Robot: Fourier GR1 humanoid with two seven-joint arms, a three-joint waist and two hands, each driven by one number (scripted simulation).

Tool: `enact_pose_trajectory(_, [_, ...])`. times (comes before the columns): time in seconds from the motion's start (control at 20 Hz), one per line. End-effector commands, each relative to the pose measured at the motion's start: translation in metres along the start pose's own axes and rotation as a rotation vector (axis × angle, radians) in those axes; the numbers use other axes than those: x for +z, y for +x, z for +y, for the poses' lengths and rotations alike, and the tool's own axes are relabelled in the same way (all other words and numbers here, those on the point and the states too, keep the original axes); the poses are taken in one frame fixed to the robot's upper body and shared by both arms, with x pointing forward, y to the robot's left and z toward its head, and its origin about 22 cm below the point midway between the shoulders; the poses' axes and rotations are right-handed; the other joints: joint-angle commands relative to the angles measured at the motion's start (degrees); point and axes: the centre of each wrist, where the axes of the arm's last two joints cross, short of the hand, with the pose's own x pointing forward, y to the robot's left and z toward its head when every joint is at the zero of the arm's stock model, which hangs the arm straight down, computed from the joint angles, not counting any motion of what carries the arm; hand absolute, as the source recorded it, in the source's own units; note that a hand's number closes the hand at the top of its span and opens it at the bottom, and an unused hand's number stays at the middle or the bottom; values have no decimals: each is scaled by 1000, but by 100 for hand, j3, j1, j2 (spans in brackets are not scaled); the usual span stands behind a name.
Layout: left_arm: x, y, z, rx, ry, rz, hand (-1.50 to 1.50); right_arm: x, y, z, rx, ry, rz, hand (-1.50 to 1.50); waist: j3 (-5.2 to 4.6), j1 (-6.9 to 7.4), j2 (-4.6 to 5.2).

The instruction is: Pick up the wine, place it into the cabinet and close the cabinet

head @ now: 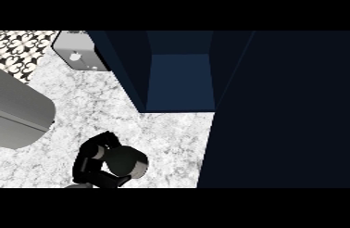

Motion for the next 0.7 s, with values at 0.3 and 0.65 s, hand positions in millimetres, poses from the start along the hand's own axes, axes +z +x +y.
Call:
enact_pose_trajectory(0.3, [-10, 35, -54, 11, -66, -19, 150, 32, 37, -9, -23, -16, -84, -150, -8, -24, -3])
enact_pose_trajectory(0.65, [-20, 59, -78, -9, -70, -32, 150, 35, 40, -13, -27, -15, -89, -150, -9, -22, 8])
